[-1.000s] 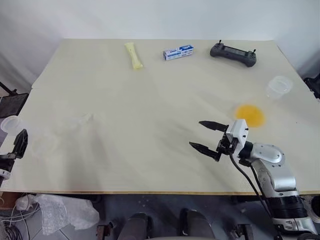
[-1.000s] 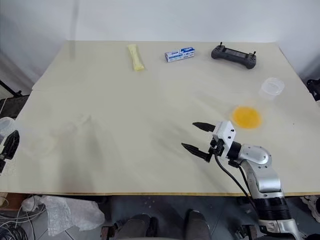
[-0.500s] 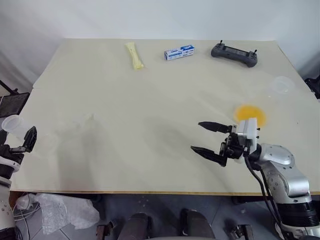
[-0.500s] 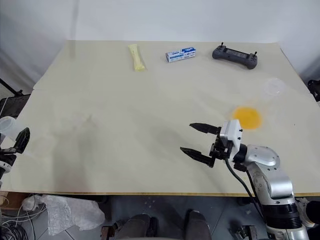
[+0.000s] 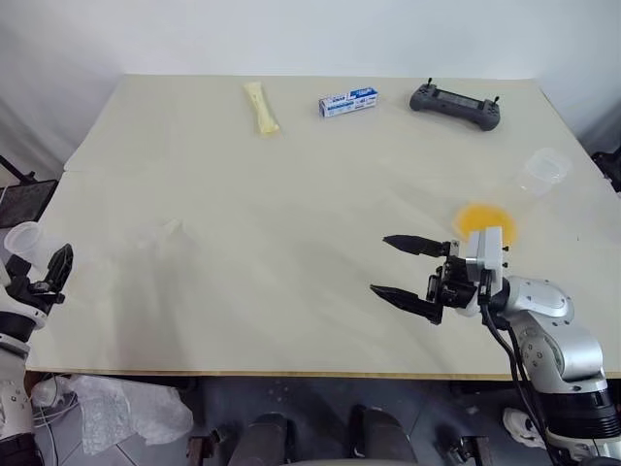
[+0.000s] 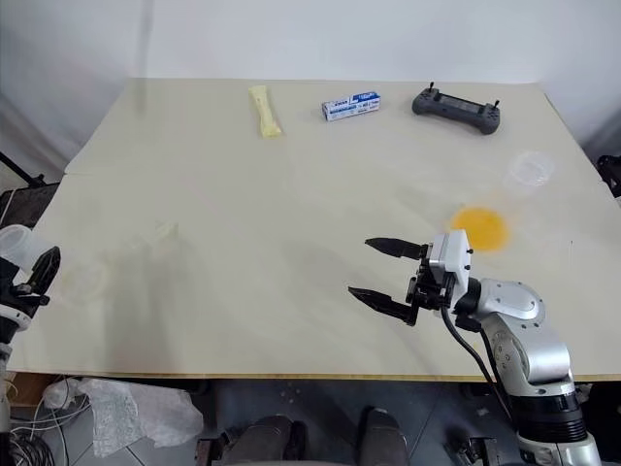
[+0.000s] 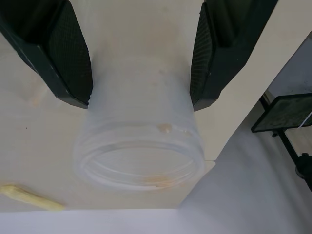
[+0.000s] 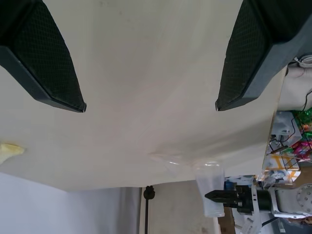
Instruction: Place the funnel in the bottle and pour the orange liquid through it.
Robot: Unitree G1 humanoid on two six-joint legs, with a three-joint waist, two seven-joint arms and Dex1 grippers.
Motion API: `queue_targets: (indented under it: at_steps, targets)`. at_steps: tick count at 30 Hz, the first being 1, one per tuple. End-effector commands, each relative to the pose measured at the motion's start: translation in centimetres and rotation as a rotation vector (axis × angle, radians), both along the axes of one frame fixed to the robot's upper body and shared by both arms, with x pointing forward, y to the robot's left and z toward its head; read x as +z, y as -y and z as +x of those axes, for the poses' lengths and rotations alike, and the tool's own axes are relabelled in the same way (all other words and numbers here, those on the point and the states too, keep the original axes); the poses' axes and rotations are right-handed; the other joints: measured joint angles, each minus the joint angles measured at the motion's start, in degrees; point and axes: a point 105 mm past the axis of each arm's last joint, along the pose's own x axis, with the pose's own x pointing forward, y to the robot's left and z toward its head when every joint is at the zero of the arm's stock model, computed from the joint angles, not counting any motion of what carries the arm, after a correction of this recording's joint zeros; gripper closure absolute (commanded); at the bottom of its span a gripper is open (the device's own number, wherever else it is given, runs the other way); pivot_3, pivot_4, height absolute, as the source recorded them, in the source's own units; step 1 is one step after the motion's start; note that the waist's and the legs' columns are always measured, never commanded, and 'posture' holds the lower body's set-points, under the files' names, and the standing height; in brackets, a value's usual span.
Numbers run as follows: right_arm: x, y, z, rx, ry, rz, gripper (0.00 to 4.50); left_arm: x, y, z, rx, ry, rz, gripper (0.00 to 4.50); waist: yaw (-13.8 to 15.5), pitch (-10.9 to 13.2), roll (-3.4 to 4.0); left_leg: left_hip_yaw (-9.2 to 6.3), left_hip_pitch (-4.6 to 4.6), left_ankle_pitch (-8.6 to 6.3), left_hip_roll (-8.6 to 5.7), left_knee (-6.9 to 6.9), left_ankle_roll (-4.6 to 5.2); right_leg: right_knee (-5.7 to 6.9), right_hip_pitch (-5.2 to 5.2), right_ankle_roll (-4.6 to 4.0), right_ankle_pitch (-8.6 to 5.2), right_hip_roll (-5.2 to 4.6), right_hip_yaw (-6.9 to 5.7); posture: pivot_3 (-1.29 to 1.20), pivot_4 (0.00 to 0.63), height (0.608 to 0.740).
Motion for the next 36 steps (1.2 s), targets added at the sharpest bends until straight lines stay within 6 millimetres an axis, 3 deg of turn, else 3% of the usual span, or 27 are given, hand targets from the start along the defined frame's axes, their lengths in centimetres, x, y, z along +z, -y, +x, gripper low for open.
queue_targets:
  at_steps: [1,9,11,15,19,26,32,36]
  targets:
    - [1.2,0.5,-0.2,-0.018,0.055,-0.007,0.00,3.5,0.9,0.8,-0.090,0.080,0.093,1.93,0.00,0.00,-0.02,-0.01,0.00,0.00,0.00,0.00,0.00,0.01,0.00,0.00,0.00,0.00,-0.01,0.00,0.150,0.740]
    - [1.5,1.4,-0.8,-0.068,0.067,-0.023,0.00,9.3,4.2,4.6,-0.316,0.190,0.153,1.93,-0.03,0.00,-0.03,-0.01,0.00,0.00,-0.04,0.00,0.01,0.11,-0.02,0.00,0.00,0.00,-0.06,0.00,0.150,0.740]
    - [1.5,1.8,-1.0,-0.091,0.071,-0.031,0.00,10.5,5.9,5.8,-0.408,0.198,0.168,1.93,-0.03,0.00,-0.04,0.00,0.00,0.00,-0.04,0.00,0.01,0.15,-0.04,0.00,0.00,0.01,-0.08,0.00,0.150,0.740]
    - [1.4,2.5,-1.3,-0.131,0.076,-0.043,0.00,11.9,11.6,7.9,-0.679,0.208,0.157,1.93,0.06,0.03,-0.08,0.02,-0.01,0.02,-0.09,0.04,0.04,0.22,-0.03,0.02,0.01,0.01,-0.12,0.00,0.150,0.740]
    - [1.0,3.3,-1.3,-0.171,0.078,-0.074,0.00,11.2,19.0,9.8,-0.977,0.163,0.223,1.93,0.19,0.05,-0.12,0.06,-0.01,0.05,-0.14,0.07,0.08,0.25,-0.01,0.04,0.02,0.00,-0.12,0.00,0.150,0.740]
    - [0.6,4.5,-1.5,-0.223,0.091,-0.123,0.00,10.1,29.1,10.6,-1.349,0.147,0.241,1.93,0.01,0.16,-0.31,0.21,-0.08,0.07,-0.11,0.09,0.12,0.21,-0.07,0.06,0.03,0.06,-0.13,0.00,0.150,0.740]
    - [0.5,4.9,-2.1,-0.271,0.100,-0.121,0.00,8.0,33.5,10.4,-1.496,0.065,0.271,1.93,0.00,0.18,-0.33,0.28,-0.09,0.07,-0.04,0.08,0.13,0.20,-0.10,0.07,0.03,0.10,-0.14,0.00,0.150,0.740]
    - [0.1,5.2,-2.8,-0.306,0.095,-0.122,0.00,6.7,35.1,10.7,-1.515,0.009,0.301,1.93,0.28,0.19,-0.36,0.27,-0.14,0.09,-0.05,0.16,0.16,0.19,-0.07,0.07,0.03,0.09,-0.13,0.00,0.150,0.740]
